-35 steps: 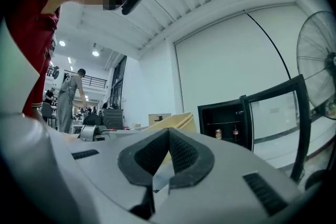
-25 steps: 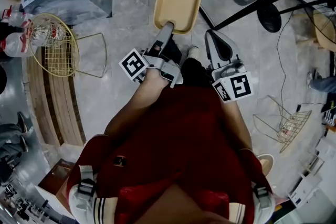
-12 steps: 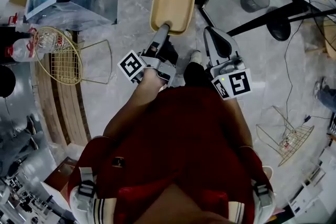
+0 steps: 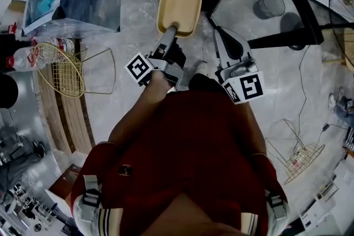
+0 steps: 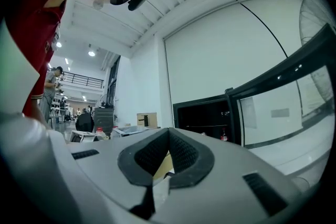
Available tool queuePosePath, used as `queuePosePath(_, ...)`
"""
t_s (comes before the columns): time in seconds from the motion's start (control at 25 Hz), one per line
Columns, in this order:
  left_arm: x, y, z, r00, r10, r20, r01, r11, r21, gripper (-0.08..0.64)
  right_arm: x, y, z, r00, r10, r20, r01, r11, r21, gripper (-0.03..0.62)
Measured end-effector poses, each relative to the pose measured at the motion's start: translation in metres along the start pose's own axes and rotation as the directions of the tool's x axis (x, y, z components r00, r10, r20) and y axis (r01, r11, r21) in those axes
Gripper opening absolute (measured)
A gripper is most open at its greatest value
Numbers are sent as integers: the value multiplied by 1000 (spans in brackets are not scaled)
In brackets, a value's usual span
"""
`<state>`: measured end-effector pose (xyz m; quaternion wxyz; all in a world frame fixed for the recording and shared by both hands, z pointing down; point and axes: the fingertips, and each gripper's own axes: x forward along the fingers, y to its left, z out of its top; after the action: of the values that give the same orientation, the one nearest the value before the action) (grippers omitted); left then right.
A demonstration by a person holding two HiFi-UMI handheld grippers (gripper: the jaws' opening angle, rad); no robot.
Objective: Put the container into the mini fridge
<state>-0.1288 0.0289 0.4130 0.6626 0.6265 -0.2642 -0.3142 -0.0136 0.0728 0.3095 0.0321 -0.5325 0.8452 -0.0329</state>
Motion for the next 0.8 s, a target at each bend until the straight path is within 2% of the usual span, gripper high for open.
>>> queuePosePath(0.36,68,42,1,998,50,35,-49,999,-11,241,21,-62,-4,999,31,-15,-31,1000,3,-3)
queuePosePath(0.56,98,66,1,996,74,56,-74,997,-4,241,31,-88,-14,998,58,-38,-58,998,2,-3)
queuePosePath(0.8,124,92,8,991,102,82,-102,995,-11,241,41,-109,-24,997,56,-54,-55,998,22,-3)
